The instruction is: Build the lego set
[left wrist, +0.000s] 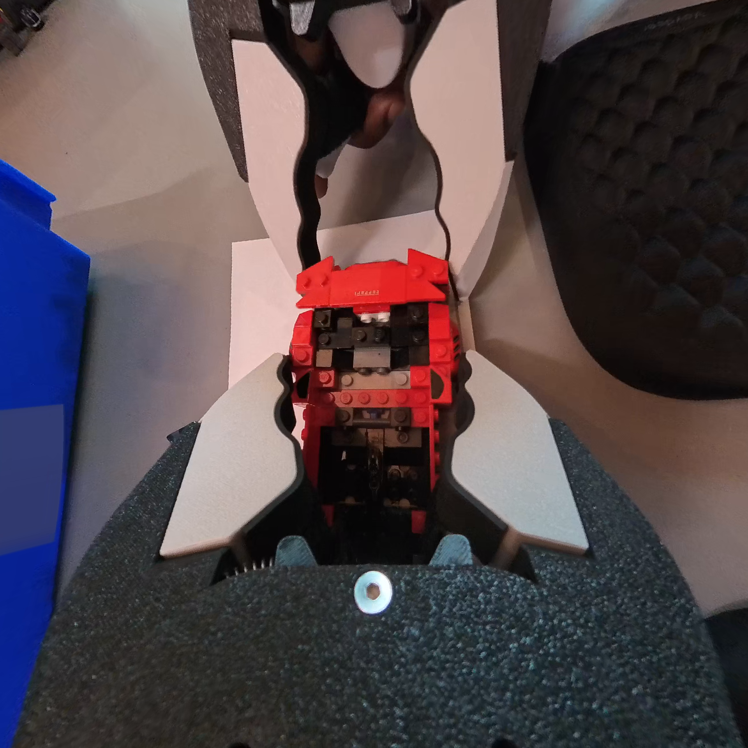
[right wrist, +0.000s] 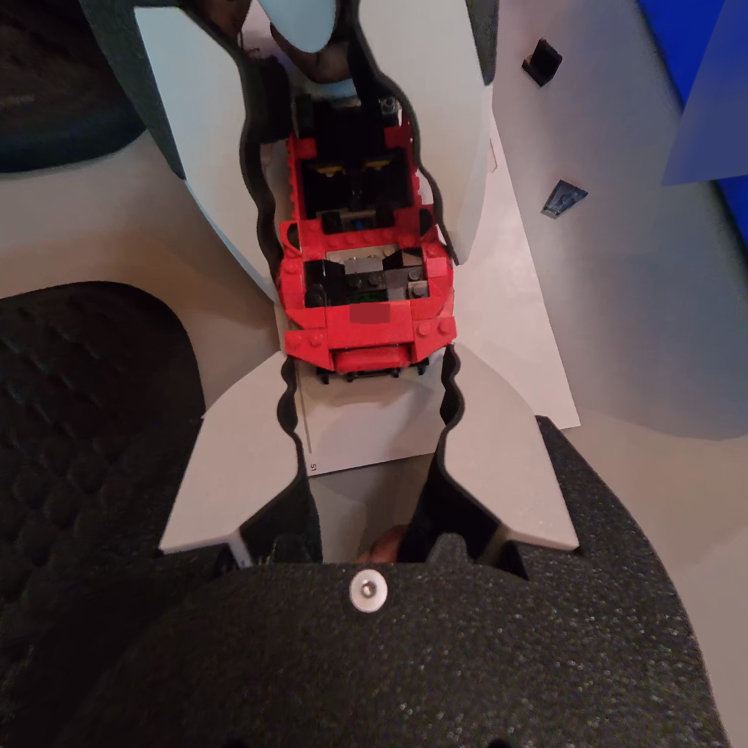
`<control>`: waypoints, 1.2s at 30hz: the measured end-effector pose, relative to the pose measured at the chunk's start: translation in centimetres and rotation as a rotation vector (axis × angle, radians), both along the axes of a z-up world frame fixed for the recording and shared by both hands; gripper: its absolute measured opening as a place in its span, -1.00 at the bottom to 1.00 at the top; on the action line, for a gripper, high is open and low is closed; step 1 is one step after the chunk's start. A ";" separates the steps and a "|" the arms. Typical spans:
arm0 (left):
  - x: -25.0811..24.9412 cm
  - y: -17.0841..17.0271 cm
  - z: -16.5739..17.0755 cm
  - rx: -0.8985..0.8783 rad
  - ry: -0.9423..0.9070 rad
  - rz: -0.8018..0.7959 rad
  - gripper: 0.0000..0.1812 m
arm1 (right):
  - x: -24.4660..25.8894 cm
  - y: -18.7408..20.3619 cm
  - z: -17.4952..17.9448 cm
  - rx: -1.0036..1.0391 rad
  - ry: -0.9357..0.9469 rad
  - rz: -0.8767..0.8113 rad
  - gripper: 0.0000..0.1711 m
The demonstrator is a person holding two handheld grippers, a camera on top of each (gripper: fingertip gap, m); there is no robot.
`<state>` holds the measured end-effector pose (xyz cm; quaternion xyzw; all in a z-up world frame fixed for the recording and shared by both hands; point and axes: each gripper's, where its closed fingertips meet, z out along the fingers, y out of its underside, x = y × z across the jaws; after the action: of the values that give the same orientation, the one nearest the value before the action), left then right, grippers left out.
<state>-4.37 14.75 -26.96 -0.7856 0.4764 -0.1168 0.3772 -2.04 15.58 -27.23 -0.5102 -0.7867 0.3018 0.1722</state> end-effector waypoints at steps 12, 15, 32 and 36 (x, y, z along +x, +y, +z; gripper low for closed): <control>0.0 0.0 0.0 0.004 0.009 -0.004 -0.15 | -0.2 0.0 0.2 0.052 -0.021 0.042 -0.18; 0.0 0.0 0.0 0.000 0.007 -0.001 -0.15 | -0.1 0.0 0.2 0.053 -0.050 0.043 -0.18; 0.0 0.0 0.0 -0.001 0.003 0.008 -0.15 | -0.1 -0.1 -0.1 0.011 -0.027 0.024 -0.20; -0.1 0.1 0.0 0.000 -0.007 0.017 -0.15 | -0.2 -0.3 0.0 -0.040 0.015 -0.006 -0.25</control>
<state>-4.51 14.83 -26.93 -0.7892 0.4683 -0.1165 0.3798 -2.22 15.32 -27.22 -0.5135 -0.7777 0.3210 0.1686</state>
